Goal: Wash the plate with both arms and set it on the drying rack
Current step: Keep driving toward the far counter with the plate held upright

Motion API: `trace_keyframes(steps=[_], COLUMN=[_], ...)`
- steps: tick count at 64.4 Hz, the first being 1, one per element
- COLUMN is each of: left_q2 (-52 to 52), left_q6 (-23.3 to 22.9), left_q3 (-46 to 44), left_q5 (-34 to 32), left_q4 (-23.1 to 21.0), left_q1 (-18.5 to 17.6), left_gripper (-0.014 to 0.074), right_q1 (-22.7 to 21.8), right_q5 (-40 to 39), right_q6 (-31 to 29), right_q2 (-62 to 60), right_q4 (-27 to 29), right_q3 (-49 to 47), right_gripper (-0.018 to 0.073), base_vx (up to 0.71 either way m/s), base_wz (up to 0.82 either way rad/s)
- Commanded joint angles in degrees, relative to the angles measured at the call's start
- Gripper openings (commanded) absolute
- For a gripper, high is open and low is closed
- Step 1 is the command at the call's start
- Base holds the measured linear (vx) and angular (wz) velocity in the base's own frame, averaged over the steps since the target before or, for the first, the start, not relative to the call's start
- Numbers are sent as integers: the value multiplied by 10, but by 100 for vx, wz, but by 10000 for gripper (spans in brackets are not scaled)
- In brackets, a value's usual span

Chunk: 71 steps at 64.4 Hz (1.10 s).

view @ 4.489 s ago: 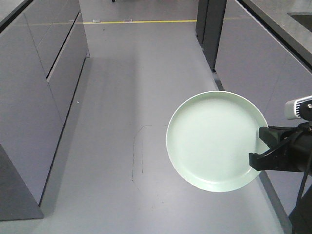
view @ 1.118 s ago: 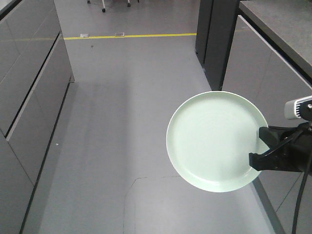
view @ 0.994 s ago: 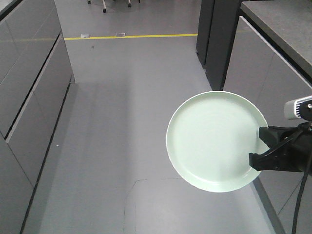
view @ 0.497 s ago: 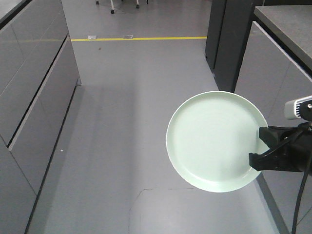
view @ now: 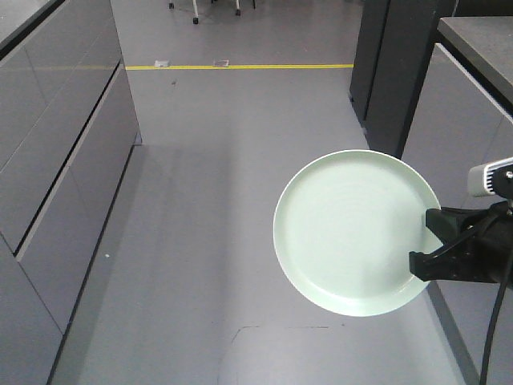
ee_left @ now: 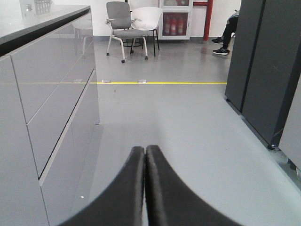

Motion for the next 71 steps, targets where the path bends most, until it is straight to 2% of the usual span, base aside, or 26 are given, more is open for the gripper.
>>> trace_keyframes(steps=[1, 71], left_q2=[-9, -9], left_q6=[0, 0], left_q3=[9, 9], left_q5=[-38, -38], left_q4=[-1, -1], left_q1=[-5, -5], left_gripper=[4, 4], right_q1=[-2, -2], right_q5=[-42, -42], right_q6=[-4, -4], right_q2=[-9, -9], right_q4=[2, 2], right_q3=[-15, -15], right_gripper=[-5, -5], base_vx=[13, 13], base_wz=[5, 1])
